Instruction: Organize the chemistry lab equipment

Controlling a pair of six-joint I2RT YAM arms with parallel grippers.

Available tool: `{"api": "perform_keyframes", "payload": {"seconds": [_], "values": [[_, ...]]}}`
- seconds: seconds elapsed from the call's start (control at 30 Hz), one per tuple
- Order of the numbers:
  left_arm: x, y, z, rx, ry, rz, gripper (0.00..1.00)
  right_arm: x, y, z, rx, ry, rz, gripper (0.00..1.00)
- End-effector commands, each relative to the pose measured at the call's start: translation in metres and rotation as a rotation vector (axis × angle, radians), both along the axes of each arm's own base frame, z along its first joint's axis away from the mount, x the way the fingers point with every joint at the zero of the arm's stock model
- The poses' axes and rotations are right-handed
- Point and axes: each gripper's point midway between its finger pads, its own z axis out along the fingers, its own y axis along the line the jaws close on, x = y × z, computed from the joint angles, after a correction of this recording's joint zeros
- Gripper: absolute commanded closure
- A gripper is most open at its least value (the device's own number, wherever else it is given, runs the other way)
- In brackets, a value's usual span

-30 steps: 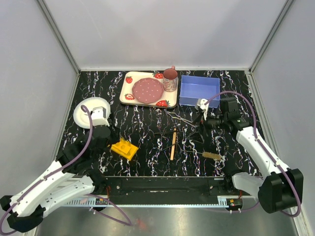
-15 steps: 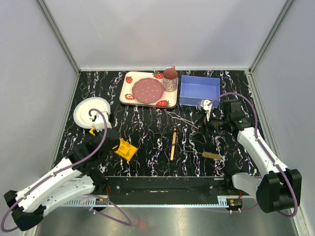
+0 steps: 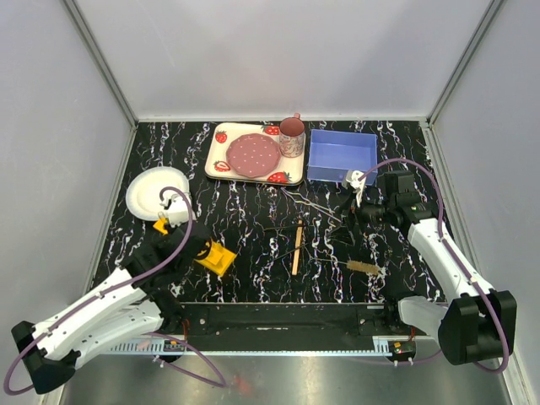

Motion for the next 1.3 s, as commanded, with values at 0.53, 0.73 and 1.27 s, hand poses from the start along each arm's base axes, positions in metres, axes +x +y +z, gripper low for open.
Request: {"api": "perform_keyframes", "payload": {"seconds": [0.53,0.73,1.27], "values": [[0.001,-0.01,-0.017,-0.035,0.022,-0.011,0.75,0.001,0.0,0.005,0.025,-0.028,0.019,0.0],[0.0,-0.01,-0.019,-0.036,0.026,-0.014,0.74,0.001,0.0,0.005,0.026,-0.024,0.017,0.0],[0.0,-0.013,-0.018,-0.035,0.034,-0.028,0.71,0.001,-0.001,0.005,0.028,-0.023,0.015,0.0]]}}
